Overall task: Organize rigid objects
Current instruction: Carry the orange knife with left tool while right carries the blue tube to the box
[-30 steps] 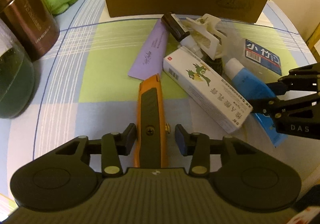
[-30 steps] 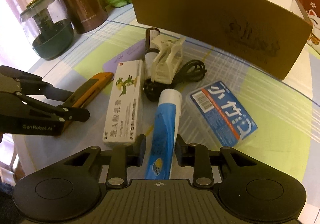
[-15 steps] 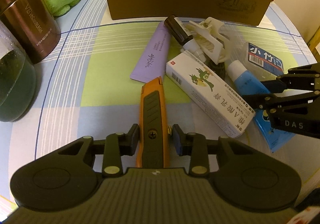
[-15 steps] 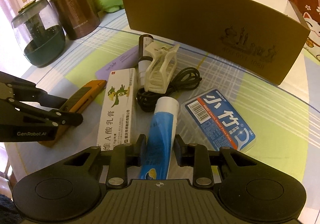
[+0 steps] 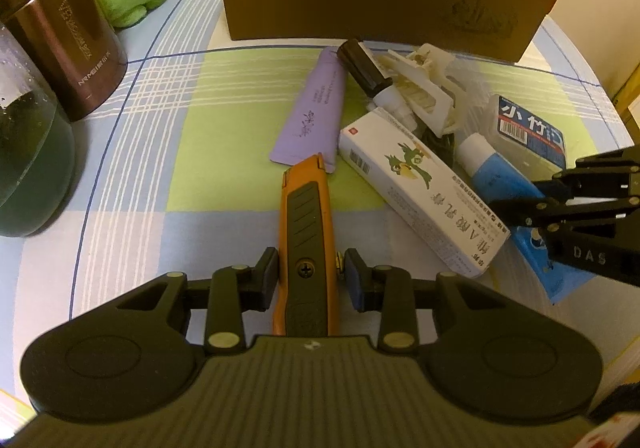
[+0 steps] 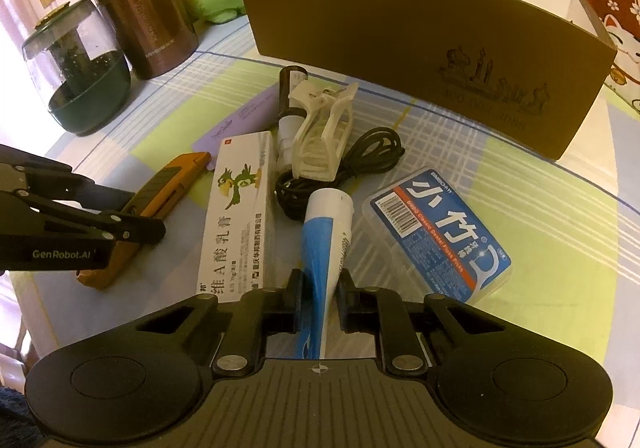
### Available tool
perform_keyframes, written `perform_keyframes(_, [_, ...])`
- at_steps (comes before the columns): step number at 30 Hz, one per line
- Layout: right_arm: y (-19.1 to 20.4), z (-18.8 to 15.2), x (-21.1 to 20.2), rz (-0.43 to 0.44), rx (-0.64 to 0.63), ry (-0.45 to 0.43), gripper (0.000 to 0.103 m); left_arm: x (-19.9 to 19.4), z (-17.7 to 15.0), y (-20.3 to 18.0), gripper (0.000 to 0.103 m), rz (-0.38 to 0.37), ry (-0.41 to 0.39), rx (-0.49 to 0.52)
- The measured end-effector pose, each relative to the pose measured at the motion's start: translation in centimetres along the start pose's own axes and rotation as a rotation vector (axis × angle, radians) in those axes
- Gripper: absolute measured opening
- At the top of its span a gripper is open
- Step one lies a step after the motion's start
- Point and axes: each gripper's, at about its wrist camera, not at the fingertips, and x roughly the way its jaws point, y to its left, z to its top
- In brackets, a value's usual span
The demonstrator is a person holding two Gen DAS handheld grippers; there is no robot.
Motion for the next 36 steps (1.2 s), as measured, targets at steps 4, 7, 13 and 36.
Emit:
perform_keyframes(4, [0.1,-0.2,-0.3,0.010,0.008,0.002,0.012,-0.5,0.0,0.2,0.031,0.000,-0.012,-0.004])
perform_keyframes(7, [0.1,-0.2,-0.9,0.010,0.017,-0.012,0.012,-1.0,0.1,0.5,0.031,-0.002,-0.022,-0.011])
perform_keyframes(13, [0.0,0.2,-2.1,0.011,0.040,-0.043,0.012,-2.1,0.7,0.8,0.031,-0.007,-0.048,-0.017])
perform_keyframes(36, [-3.5,6.2,-8.5,0.000,0.168,-0.236,0.012,-5.9,8.9,1.3,0.031,-0.037,-0.239,0.010])
